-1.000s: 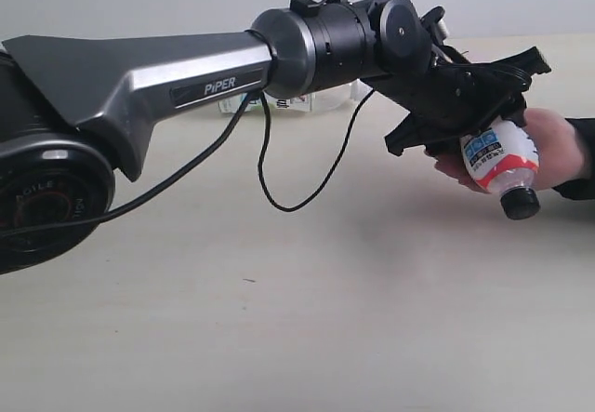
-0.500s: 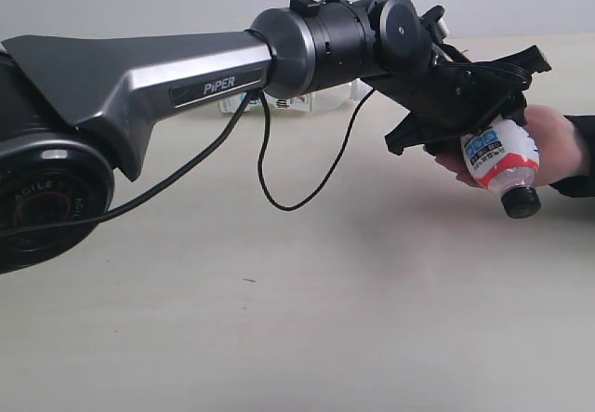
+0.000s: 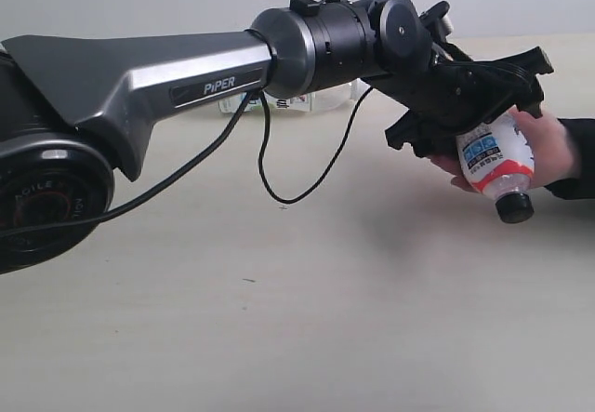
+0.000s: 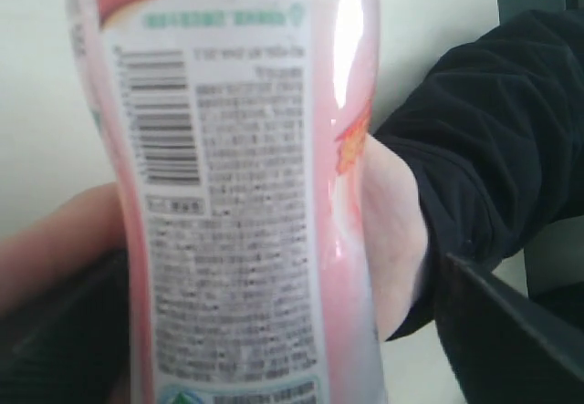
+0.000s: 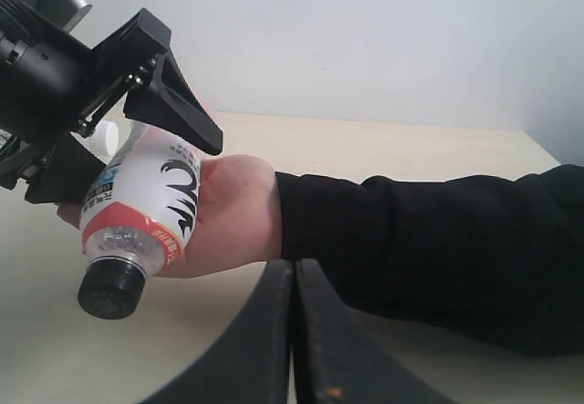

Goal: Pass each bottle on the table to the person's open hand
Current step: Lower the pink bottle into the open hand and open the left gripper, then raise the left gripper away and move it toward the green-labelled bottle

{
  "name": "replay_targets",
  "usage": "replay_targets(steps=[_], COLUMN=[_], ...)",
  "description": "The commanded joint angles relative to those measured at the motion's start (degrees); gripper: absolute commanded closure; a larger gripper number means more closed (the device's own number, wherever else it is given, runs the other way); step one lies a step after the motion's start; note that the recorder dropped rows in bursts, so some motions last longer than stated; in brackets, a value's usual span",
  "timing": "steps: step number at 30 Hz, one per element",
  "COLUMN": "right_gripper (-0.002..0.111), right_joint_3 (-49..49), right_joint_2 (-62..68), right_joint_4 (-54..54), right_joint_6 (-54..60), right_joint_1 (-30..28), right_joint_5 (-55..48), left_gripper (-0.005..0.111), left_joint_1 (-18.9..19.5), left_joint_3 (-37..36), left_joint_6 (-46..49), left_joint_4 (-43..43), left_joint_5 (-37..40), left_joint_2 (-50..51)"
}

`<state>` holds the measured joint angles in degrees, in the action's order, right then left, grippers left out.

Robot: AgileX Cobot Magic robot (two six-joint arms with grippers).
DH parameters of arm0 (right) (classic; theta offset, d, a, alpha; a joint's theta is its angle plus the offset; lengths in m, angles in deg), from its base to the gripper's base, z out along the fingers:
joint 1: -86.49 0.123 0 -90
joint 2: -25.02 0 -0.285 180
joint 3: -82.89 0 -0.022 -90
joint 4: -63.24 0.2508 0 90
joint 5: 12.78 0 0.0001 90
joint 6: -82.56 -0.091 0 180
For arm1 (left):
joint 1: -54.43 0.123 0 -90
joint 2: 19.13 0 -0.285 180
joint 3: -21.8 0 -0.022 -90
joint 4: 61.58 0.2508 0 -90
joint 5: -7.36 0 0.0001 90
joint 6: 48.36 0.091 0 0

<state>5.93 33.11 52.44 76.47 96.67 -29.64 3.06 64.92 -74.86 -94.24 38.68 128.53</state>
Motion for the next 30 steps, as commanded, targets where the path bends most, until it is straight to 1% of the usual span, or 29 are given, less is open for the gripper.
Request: replay_targets(steps=[1, 8, 19, 24, 29, 30], right_gripper=[0.108, 0.108, 0.108, 0.108, 0.108, 0.108], right_joint_3=[-0.26, -0.26, -0.26, -0.26, -0.26, -0.26], right_joint_2=[-0.31, -0.31, -0.31, -0.31, -0.31, -0.31], right_joint_4=[-0.09, -0.09, -0.09, -0.09, -0.09, -0.09], right_joint_6=[0.14, 0.14, 0.14, 0.14, 0.14, 0.14], right_joint_1=[-0.16, -0.16, -0.16, -0.16, -0.16, -0.16], right_joint_5=[0.40, 0.40, 0.40, 0.40, 0.40, 0.40], left_gripper=[0.023, 0.023, 0.023, 0.023, 0.023, 0.023], left_joint_1=[0.07, 0.87, 1.73, 1.82, 2.28, 2.36], left_joint_3=[0.25, 0.25, 0.25, 0.25, 0.25, 0.25], left_joint_6=[1.05, 1.05, 7.19, 8.53, 10.91, 12.10], left_joint_4=[-0.09, -0.09, -0.28, -0.50, -0.07, 0.86], left_joint_5=[0.13, 2.38, 7.43, 9.31, 12.94, 14.98], left_joint_2=[-0.27, -0.52, -3.17, -4.92, -6.66, -7.73])
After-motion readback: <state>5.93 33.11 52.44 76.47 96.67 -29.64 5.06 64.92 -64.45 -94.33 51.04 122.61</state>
